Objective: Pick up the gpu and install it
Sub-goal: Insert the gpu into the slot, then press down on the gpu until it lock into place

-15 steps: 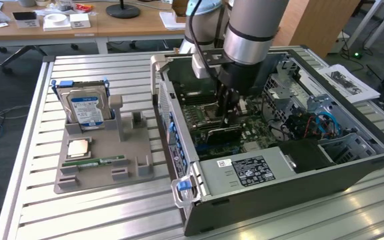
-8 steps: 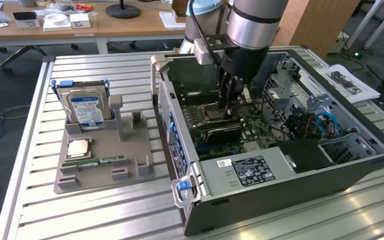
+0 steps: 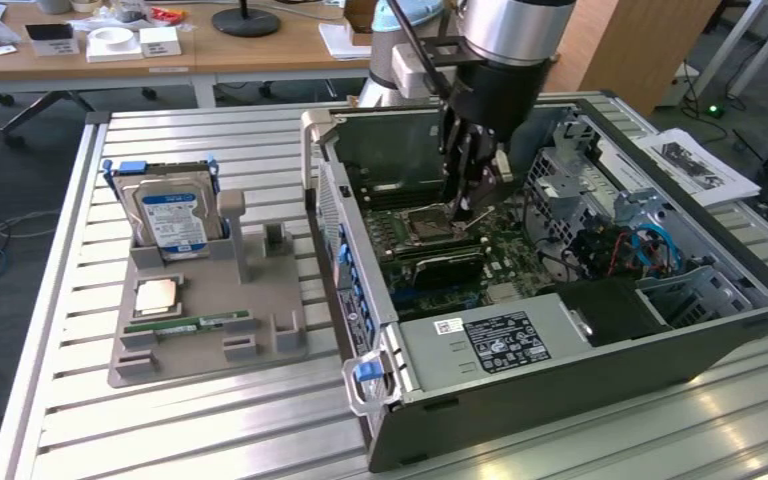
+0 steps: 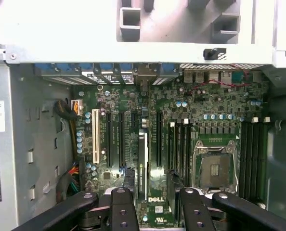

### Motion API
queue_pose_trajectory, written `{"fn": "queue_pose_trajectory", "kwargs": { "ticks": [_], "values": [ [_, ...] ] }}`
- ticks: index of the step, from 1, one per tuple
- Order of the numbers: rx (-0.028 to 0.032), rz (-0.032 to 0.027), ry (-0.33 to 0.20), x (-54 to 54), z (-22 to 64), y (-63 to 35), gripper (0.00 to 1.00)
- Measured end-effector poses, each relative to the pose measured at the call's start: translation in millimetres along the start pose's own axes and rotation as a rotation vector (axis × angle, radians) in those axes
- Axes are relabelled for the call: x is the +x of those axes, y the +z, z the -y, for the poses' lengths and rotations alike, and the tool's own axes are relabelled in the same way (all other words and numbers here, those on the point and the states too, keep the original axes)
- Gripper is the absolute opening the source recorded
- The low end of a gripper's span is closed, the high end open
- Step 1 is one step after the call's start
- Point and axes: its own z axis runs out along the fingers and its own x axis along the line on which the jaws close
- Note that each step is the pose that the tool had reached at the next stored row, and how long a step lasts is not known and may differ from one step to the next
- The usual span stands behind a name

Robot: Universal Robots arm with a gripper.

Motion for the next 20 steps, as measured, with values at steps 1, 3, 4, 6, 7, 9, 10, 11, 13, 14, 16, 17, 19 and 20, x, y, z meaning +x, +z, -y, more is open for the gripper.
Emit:
{"fn": "queue_pose_trajectory", "kwargs": {
  "ticks": [1,3,4,6,7,9,10,11,13,14,16,17,19,20],
  "values": [
    [0.0001,0.0,0.0,-0.1,0.0,-2.5,0.4],
    [0.0004,0.0002,0.0,-0.1,0.0,-3.8,0.4],
    [0.0003,0.0002,0.0,-0.1,0.0,-3.8,0.4],
    [0.0003,0.0001,0.0,-0.1,0.0,-3.9,0.4],
    [0.0003,0.0001,0.0,-0.1,0.0,-3.9,0.4],
    [0.0004,0.0001,0.0,-0.1,0.0,-3.8,0.4],
    [0.0003,0.0001,0.0,-0.1,0.0,-3.8,0.4],
    [0.0003,0.0,0.0,-0.1,0.0,-3.9,0.4],
    [0.0003,0.0001,0.0,-0.1,0.0,-3.9,0.4],
    [0.0003,0.0001,0.0,-0.1,0.0,-3.9,0.4],
    [0.0003,0.0,0.0,-0.1,0.0,-3.9,0.4],
    [0.0003,0.0,0.0,-0.1,0.0,-3.9,0.39],
    [0.0003,0.0001,0.0,-0.1,0.0,-3.9,0.33],
    [0.0003,0.0,0.0,-0.1,0.0,-3.9,0.26]
  ]
}}
